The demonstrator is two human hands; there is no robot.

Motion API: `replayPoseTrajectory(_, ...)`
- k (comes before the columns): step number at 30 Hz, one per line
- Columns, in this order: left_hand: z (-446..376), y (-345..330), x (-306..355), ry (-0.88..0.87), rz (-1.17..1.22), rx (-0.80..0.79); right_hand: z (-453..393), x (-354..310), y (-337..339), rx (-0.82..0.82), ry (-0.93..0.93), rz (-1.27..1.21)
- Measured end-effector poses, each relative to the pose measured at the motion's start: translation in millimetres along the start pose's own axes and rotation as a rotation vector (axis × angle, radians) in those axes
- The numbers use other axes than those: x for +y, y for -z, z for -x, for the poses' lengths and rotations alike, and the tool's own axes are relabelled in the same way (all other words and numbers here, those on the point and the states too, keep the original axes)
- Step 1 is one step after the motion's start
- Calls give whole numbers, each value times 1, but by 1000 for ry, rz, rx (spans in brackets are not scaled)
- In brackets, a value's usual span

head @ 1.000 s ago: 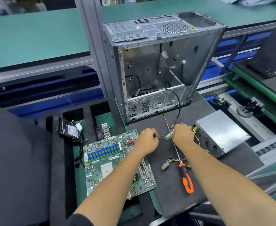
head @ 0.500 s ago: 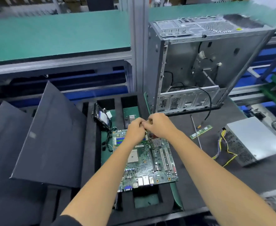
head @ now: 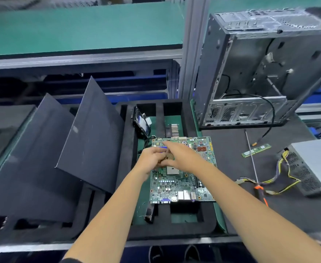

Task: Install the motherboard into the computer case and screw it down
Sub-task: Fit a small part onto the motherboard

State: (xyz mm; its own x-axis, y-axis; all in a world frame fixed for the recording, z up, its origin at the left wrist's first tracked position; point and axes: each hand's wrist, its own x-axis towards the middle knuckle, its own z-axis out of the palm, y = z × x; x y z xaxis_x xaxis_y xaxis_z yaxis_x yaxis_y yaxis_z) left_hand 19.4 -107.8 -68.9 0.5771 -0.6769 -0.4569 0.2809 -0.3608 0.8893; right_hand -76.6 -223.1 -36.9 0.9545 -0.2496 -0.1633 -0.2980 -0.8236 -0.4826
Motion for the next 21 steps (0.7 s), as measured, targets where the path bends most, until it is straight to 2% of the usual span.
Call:
replayPoseTrajectory(5, 5, 0, -11, -14, 169, 9, 11, 11, -6, 90, -23, -94)
replayPoseTrajectory(10, 11, -4, -10, 15, 244, -4, 19, 17, -6, 145, -33, -158)
replayPoseTrajectory(21, 15, -5, 1, -60, 347, -52, 22, 19, 0, 258, -39, -352)
